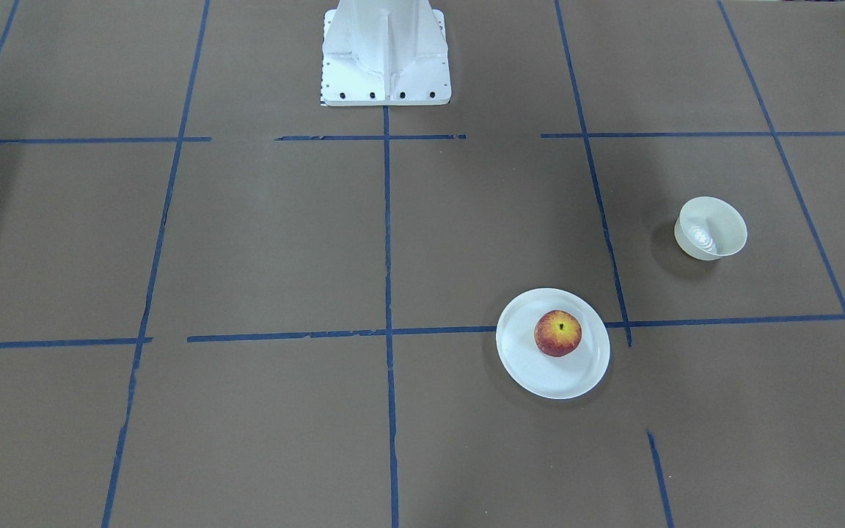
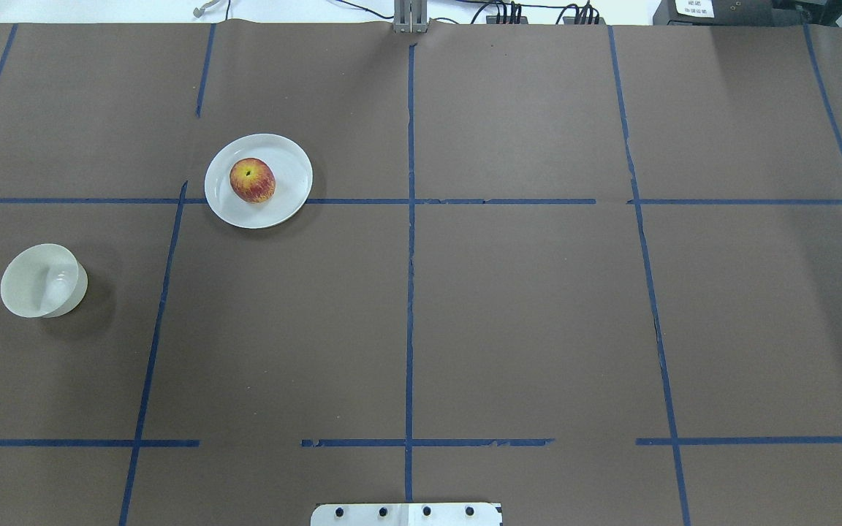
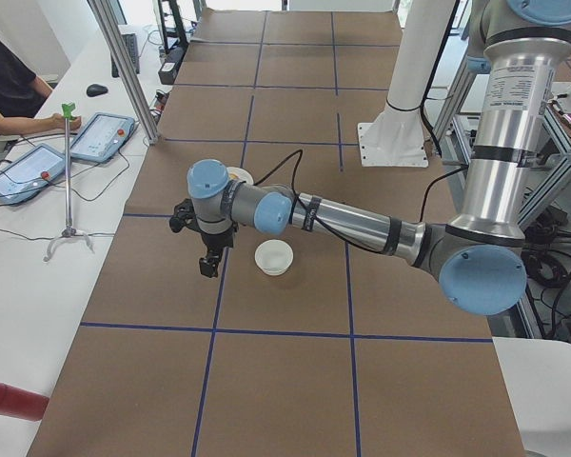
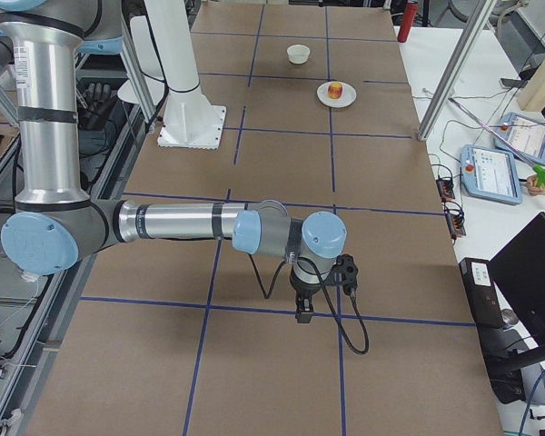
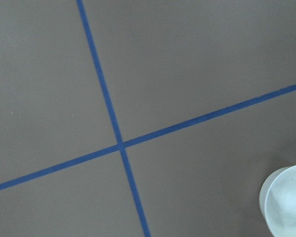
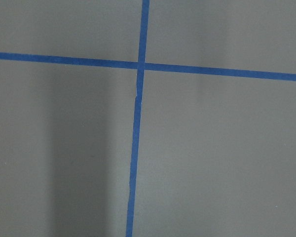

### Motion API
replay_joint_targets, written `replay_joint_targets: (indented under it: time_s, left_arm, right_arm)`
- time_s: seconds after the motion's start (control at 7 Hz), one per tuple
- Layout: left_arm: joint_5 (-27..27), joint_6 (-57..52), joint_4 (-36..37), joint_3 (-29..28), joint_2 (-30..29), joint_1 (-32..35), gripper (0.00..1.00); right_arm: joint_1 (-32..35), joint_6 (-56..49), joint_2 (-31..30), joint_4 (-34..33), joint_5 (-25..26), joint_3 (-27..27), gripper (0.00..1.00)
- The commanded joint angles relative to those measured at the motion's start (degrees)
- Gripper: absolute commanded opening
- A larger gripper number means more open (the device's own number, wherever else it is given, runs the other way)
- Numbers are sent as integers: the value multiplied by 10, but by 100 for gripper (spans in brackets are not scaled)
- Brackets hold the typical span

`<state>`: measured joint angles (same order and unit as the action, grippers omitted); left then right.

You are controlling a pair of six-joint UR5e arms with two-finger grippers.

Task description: Move apple from plate to bowl

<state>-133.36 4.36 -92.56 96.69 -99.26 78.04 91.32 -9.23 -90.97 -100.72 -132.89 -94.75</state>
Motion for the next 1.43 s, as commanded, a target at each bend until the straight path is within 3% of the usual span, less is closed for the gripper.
replay_joint_targets:
  time_s: [0.0, 0.29, 0.57, 1.0, 1.29]
  left_arm:
    - [0, 153, 15, -2, -77, -62, 100]
    - [2, 239, 64, -18, -157, -150, 100]
    - [17, 333, 58, -96, -240, -174, 100]
    - [55, 455, -41, -179, -289, -232, 100]
    - [71, 498, -74, -195, -294, -255, 100]
  right_arm:
    - [0, 0, 0, 0, 0, 0, 100]
    - [0, 0, 0, 0, 0, 0, 100]
    - [0, 0, 0, 0, 0, 0, 100]
    - [0, 0, 0, 0, 0, 0, 100]
    - [0, 0, 0, 0, 0, 0, 100]
